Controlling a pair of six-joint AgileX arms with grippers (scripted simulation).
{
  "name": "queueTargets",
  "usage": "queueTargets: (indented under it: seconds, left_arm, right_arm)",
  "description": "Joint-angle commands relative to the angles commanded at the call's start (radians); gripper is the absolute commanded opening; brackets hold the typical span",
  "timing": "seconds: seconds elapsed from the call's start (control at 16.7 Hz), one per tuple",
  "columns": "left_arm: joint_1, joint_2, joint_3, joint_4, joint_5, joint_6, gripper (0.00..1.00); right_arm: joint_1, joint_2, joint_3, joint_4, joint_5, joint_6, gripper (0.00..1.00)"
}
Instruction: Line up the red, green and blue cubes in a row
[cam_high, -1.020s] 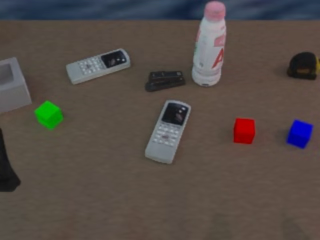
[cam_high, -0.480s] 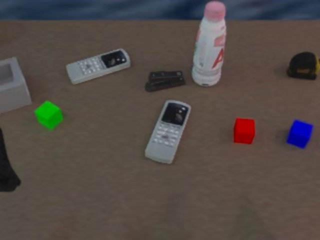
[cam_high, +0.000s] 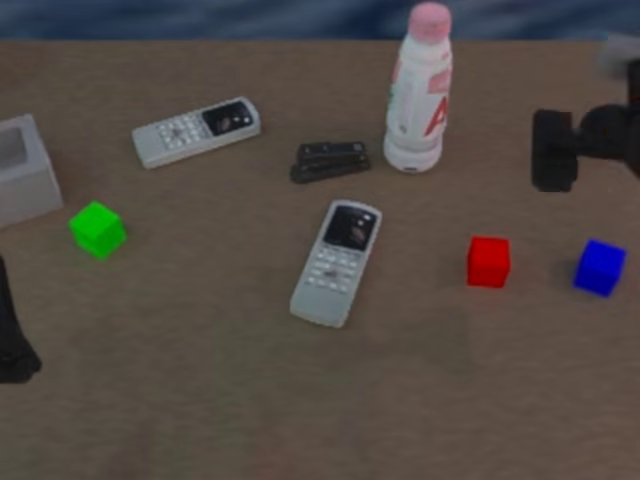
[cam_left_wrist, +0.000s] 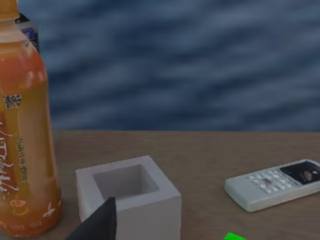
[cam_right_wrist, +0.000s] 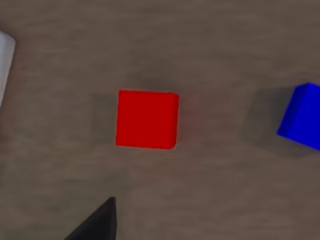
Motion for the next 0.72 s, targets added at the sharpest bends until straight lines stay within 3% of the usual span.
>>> queueTargets:
  seconds: [0.36,0.72]
  left_arm:
    - [0.0,0.0,0.0,0.0,0.0,0.0,1.0]
    - [0.0,0.0,0.0,0.0,0.0,0.0,1.0]
  right_arm:
    - [0.085,0.444,0.375,-0.245,-0.001,0.11,1.0]
    - [0.114,0.589,0.512,-0.322,0.001,0.148,1.0]
